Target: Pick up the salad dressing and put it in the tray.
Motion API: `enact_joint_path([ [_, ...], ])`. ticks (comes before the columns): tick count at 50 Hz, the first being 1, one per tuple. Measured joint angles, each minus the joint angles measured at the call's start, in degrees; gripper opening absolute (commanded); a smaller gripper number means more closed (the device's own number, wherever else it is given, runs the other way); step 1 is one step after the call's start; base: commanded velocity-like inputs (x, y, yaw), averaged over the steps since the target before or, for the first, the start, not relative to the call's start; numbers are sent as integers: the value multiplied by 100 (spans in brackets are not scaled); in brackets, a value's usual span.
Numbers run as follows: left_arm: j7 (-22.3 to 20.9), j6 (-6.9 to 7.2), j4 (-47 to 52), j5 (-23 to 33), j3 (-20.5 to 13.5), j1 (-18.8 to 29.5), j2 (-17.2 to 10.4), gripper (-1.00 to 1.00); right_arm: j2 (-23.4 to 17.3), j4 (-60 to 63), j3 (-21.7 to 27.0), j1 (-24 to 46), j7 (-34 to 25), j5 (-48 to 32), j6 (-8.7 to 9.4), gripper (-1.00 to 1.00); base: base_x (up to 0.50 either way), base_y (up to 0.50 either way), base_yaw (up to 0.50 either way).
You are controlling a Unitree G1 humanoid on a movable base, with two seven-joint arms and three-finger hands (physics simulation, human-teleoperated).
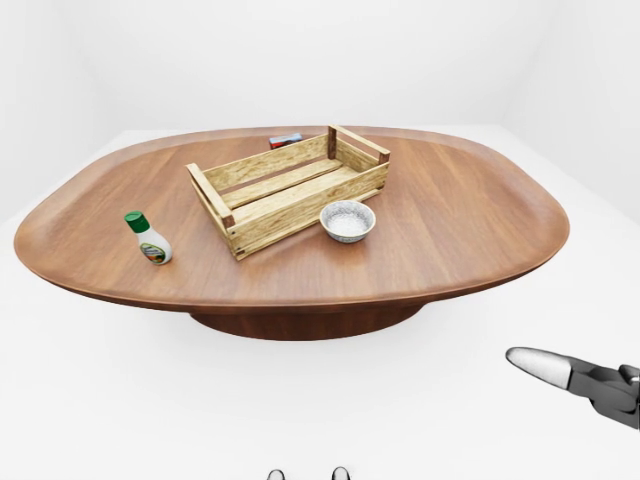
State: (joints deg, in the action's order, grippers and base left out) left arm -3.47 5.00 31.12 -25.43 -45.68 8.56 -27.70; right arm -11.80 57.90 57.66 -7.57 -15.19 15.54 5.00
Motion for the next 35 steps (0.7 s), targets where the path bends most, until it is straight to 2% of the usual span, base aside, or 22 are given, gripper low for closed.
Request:
enact_joint_path([
  [6, 48, 0, -74, -189, -233, -20, -197, 100, 5, 96, 0, 60, -137, -396, 0, 100, 2, 50, 0],
  [17, 108, 0, -124, -356, -393, -38, -344, 100, 134, 174, -223, 191, -462, -1129, 0, 100, 8, 50, 0],
  [23, 136, 0, -122, -392, -423, -40, -376, 100, 220, 197, -246, 213, -598, -1216, 0, 100, 40, 36, 0],
  [35, 133, 0, -147, -367, -402, -40, -373, 100, 372, 208, -177, 122, -752, -975, 0, 100, 50, 7, 0],
])
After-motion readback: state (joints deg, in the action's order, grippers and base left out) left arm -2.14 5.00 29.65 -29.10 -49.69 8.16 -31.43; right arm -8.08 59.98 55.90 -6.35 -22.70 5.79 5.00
